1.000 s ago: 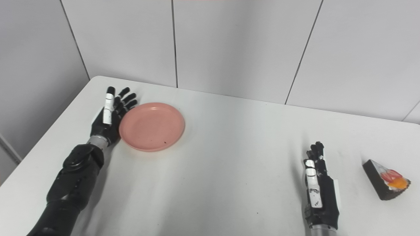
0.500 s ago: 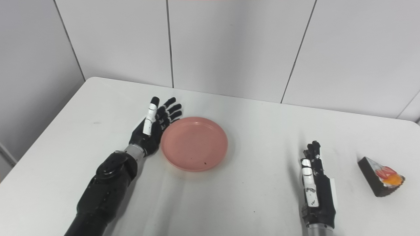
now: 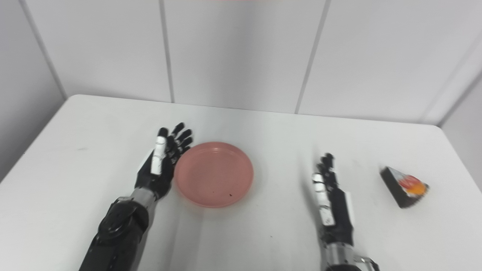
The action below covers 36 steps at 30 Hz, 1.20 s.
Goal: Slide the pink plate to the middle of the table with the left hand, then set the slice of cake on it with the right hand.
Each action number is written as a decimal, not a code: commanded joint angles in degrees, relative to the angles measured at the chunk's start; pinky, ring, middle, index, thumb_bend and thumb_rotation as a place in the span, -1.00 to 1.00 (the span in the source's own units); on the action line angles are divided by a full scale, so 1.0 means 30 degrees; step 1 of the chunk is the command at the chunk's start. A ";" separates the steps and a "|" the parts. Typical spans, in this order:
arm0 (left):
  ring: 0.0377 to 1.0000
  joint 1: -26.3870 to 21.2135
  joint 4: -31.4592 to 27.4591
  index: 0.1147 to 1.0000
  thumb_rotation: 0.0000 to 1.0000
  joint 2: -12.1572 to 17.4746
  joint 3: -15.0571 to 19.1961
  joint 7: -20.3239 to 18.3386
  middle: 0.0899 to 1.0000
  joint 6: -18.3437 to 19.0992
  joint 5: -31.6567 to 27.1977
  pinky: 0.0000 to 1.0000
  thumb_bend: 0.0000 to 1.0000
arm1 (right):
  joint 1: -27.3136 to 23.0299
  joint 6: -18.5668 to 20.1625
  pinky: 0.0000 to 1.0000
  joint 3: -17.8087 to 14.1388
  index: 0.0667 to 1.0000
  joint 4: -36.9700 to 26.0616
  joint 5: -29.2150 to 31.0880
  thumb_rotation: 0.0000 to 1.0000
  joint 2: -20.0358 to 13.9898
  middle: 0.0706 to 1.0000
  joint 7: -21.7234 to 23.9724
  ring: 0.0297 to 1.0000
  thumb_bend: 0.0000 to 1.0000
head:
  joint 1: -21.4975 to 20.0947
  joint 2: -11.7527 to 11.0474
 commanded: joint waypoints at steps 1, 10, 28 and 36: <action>0.95 0.0826 0.0106 0.92 1.00 -0.0216 -0.0156 0.0168 0.92 0.0274 0.0233 0.99 0.49 | 0.0080 0.0060 1.00 0.0199 1.00 -0.0287 0.0060 0.69 0.0329 1.00 0.0102 0.98 0.24 | -0.0480 0.0151; 0.94 0.1784 -0.0786 0.90 1.00 -0.0529 -0.1013 0.0000 0.91 -0.0659 0.0972 0.95 0.47 | -0.0155 0.0407 1.00 0.0611 1.00 -0.0461 -0.0769 0.72 0.0801 1.00 -0.0316 0.98 0.16 | -0.2412 0.0754; 0.99 0.2402 -0.0318 0.98 1.00 -0.0484 -0.2465 -0.0737 0.95 -0.2196 0.1574 1.00 0.44 | -0.1625 -0.0401 0.86 0.0430 0.90 -0.1290 -0.5543 0.66 -0.0826 0.86 -0.1873 0.83 0.33 | -0.4391 0.0400; 0.99 0.2078 0.0533 1.00 1.00 -0.0420 -0.2156 -0.0412 0.97 -0.3425 0.1905 1.00 0.42 | -0.3232 0.2328 0.57 -0.1126 0.74 -0.4298 -0.7360 0.22 -0.4231 0.69 -0.1332 0.65 0.33 | -0.4909 0.0358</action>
